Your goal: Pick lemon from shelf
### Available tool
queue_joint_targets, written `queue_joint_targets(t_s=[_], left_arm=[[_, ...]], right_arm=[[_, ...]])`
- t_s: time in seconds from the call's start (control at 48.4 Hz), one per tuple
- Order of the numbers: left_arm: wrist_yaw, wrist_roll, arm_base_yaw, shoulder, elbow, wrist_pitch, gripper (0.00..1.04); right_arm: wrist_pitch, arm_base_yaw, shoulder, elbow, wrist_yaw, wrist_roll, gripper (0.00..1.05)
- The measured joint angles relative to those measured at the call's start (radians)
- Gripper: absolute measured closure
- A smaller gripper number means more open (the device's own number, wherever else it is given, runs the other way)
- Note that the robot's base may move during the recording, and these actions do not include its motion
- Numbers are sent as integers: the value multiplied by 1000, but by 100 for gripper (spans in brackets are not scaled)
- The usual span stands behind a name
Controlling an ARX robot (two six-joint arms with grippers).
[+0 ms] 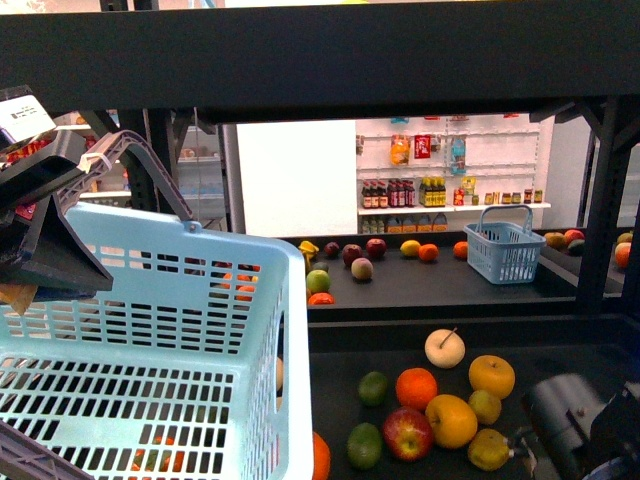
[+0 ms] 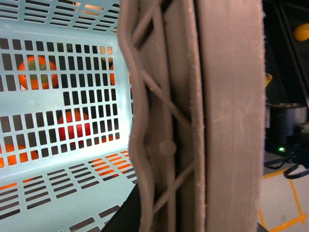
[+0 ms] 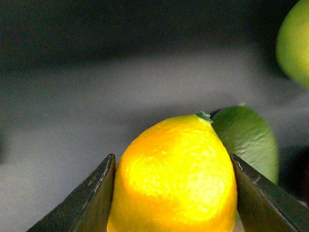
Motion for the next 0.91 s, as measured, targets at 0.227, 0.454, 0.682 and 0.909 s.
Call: queue_joint_targets(t_s=[0.227, 0.454, 0.682, 0.909], left_arm=[[0, 0, 0, 0, 0, 0, 89], [-2, 0, 0, 0, 0, 0, 89], [0, 0, 0, 0, 0, 0, 89], [-1, 0, 0, 0, 0, 0, 89]], right_arm=[[-37, -3, -202, 1, -29, -3, 42], [-153, 53, -391, 113, -76, 10, 42], [-241, 170, -468, 279, -83, 42, 42], [-306, 289, -470, 402, -76, 77, 42]])
